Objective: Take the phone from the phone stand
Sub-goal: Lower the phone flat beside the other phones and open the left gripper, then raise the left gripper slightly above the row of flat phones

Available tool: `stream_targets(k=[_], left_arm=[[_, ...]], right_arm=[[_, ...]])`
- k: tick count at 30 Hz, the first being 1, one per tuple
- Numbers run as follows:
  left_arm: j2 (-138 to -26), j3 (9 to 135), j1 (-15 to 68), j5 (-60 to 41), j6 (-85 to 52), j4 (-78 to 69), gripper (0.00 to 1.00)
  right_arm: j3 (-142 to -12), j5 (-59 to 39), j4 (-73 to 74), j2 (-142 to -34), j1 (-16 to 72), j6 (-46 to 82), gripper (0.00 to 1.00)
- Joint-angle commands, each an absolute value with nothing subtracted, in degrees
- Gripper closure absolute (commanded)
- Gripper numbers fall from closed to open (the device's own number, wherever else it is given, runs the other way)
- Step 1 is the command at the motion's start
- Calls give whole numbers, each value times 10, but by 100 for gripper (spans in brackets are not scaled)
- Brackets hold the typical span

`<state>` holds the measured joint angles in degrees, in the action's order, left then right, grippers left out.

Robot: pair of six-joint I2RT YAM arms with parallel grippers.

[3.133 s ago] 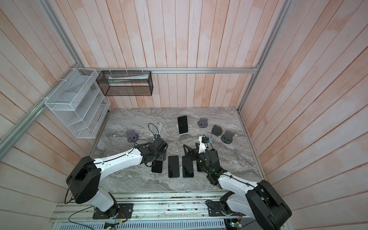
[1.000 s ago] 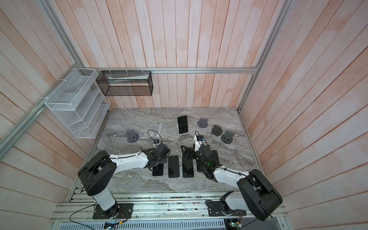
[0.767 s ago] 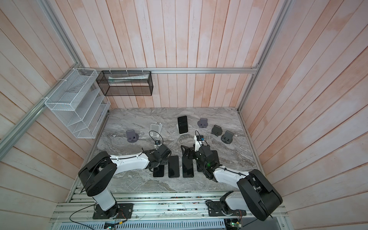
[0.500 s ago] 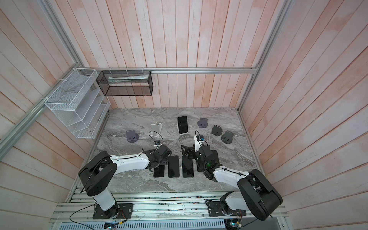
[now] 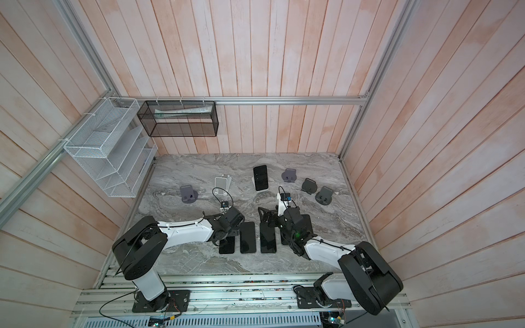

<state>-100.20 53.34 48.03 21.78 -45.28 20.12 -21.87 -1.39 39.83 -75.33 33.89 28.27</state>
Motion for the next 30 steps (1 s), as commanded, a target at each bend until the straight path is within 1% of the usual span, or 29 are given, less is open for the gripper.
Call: stream_targets(k=[1, 12, 20, 25, 30], left_arm=[[-1021, 526, 483, 219, -460, 196, 28], [-1026, 534, 483, 225, -457, 201, 24], [-1020, 538, 483, 223, -454, 204, 22], [-1015, 543, 483, 225, -453, 211, 19], [-1010, 552, 484, 224, -446, 221, 19]], right_arm=[[-229, -17, 400, -748, 342, 277, 2], [-228, -17, 400, -746, 343, 279, 2], [-228, -16, 400, -745, 343, 279, 2], [-228, -16, 400, -745, 343, 278, 2], [-227, -13, 399, -743, 342, 277, 2]])
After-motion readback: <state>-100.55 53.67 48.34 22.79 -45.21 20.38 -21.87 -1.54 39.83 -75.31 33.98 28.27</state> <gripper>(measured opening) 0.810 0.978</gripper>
